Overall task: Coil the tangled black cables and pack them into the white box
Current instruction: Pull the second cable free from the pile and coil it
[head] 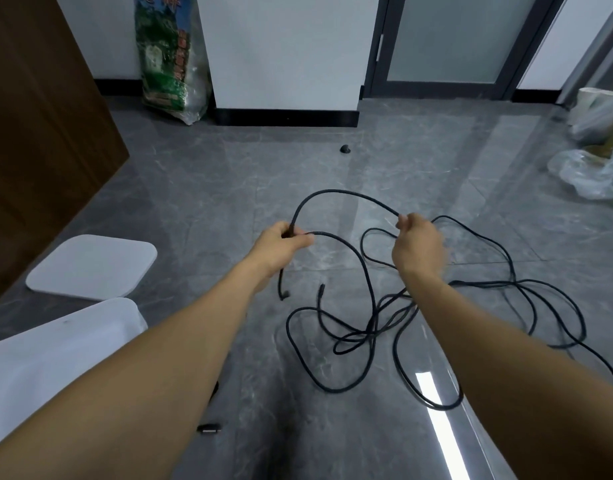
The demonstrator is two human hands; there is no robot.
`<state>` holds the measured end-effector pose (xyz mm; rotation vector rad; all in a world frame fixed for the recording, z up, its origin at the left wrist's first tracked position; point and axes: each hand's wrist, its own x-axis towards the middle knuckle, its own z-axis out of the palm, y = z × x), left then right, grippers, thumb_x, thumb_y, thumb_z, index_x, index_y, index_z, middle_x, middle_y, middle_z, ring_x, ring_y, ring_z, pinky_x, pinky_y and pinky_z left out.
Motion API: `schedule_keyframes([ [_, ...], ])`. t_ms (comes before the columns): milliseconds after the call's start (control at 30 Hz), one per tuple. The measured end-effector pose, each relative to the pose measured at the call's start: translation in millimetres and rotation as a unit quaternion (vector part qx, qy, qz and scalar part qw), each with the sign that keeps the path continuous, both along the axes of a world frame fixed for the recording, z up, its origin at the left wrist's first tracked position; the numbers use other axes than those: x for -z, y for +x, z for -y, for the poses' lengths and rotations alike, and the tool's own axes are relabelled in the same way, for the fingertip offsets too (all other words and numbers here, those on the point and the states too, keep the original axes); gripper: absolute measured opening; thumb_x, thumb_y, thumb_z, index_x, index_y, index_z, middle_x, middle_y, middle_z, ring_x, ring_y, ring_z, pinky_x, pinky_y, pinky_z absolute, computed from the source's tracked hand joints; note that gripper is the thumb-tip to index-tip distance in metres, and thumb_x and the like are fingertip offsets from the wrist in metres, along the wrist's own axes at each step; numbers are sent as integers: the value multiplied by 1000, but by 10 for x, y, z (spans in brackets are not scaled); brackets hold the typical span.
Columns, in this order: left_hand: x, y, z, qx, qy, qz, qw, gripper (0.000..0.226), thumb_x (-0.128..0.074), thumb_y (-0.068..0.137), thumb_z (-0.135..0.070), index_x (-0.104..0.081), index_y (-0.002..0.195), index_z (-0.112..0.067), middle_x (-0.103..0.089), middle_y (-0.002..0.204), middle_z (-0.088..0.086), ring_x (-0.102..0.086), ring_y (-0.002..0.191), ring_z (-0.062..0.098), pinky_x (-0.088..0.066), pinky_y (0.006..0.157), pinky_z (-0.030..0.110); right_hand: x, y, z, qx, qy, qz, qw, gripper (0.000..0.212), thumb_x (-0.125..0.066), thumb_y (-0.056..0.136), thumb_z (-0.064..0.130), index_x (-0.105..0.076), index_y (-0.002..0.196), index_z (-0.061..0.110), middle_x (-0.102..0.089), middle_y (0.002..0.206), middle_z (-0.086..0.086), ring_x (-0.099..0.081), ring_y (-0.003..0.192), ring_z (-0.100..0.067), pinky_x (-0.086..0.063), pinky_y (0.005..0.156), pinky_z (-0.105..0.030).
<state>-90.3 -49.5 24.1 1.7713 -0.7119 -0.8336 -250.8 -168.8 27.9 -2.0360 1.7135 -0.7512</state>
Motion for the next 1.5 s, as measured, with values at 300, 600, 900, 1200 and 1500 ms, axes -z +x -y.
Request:
schedule_keyframes([
  [300, 55, 119, -41, -72, -30, 36, 996, 37, -45, 98, -38, -51, 68, -18, -43, 67, -1, -38, 62, 12, -36, 64, 26, -5, -102, 109, 126, 52, 133, 982, 27, -29, 99, 14, -56, 103, 11, -58, 91, -8, -48, 75, -25, -34, 66, -32],
  [600, 105, 242, -104, -131, -76, -35, 988, 36, -42, 100, -35, -49, 71, -16, -33, 82, -8, -48, 67, 17, -40, 69, 28, -17, -140, 96, 156, -22, 56, 986, 25, -33, 100, 18, -55, 97, 8, -58, 94, -12, -55, 82, -31, -35, 65, -32],
  [900, 141, 40, 23, -9, -136, 85, 987, 25, -40, 101, -18, -60, 85, -18, -50, 72, -5, -47, 67, 3, -42, 69, 15, 197, 244, -353, -378, -283, -226, 852, 9, -70, 73, 23, -72, 66, 18, -57, 63, 1, -56, 62, -21, -26, 43, -22],
  [1200, 114, 42, -105, 151, -26, 73, 985, 38, -38, 102, -21, -59, 72, -13, -48, 54, -3, -43, 49, 5, -38, 58, 20, 81, 321, -299, -415, -107, -3, 904, 41, -62, 86, 35, -57, 123, 18, -46, 100, 1, -53, 86, -17, -49, 73, -39],
  [1500, -29, 148, -208, 118, -72, -167, 976, 38, -35, 102, -27, -56, 75, -9, -36, 43, -10, -33, 39, 4, -44, 55, 18, 87, 336, -224, -349, -26, 68, 934, 35, -43, 98, 30, -63, 82, 6, -47, 69, 2, -44, 61, -15, -34, 55, -18],
])
